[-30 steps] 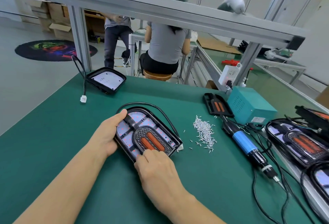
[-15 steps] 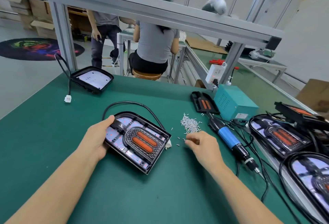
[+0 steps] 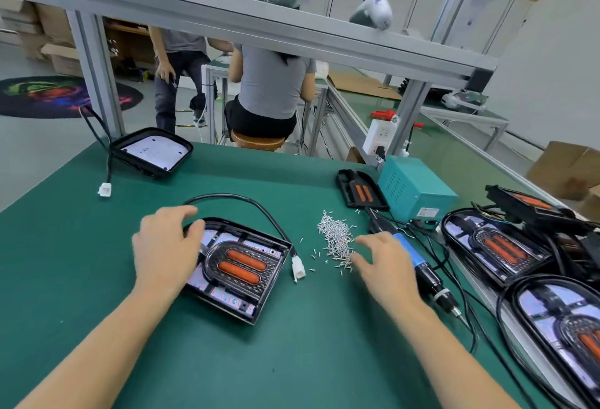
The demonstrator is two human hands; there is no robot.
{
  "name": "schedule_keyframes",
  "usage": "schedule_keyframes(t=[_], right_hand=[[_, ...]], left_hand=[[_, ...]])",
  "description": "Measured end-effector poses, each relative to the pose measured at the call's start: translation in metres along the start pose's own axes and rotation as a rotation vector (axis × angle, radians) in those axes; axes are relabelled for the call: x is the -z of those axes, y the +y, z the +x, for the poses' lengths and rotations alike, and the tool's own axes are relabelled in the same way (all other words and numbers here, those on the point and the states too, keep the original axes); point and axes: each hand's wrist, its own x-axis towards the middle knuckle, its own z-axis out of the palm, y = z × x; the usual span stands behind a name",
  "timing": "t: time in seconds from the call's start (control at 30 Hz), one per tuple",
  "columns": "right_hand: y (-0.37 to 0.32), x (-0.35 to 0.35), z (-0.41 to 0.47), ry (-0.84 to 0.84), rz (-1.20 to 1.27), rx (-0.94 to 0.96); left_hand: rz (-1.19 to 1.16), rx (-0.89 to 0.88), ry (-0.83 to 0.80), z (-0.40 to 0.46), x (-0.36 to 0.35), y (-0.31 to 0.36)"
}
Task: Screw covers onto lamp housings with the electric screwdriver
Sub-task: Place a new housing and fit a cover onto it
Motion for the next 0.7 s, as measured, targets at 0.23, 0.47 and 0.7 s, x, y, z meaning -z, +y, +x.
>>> schedule_keyframes(t=[0.23,0.47,0.7], right_hand=[[0.039,0.023,0.010,-0.126,-0.363,-0.297],[0.053,0.027,0.009,-0.206,-0.257,-0.342],[0.058,0.026,0.014,-0.223,-0.224,-0.355]], left_hand=[[0.290,-0.718,-0.392,-0.022,-0.043,0.107],[0.565,-0.670,-0.585,-0.022,-0.078,0.127],[0.656,-0.703,-0.562,-0.030,-0.087,0.123]])
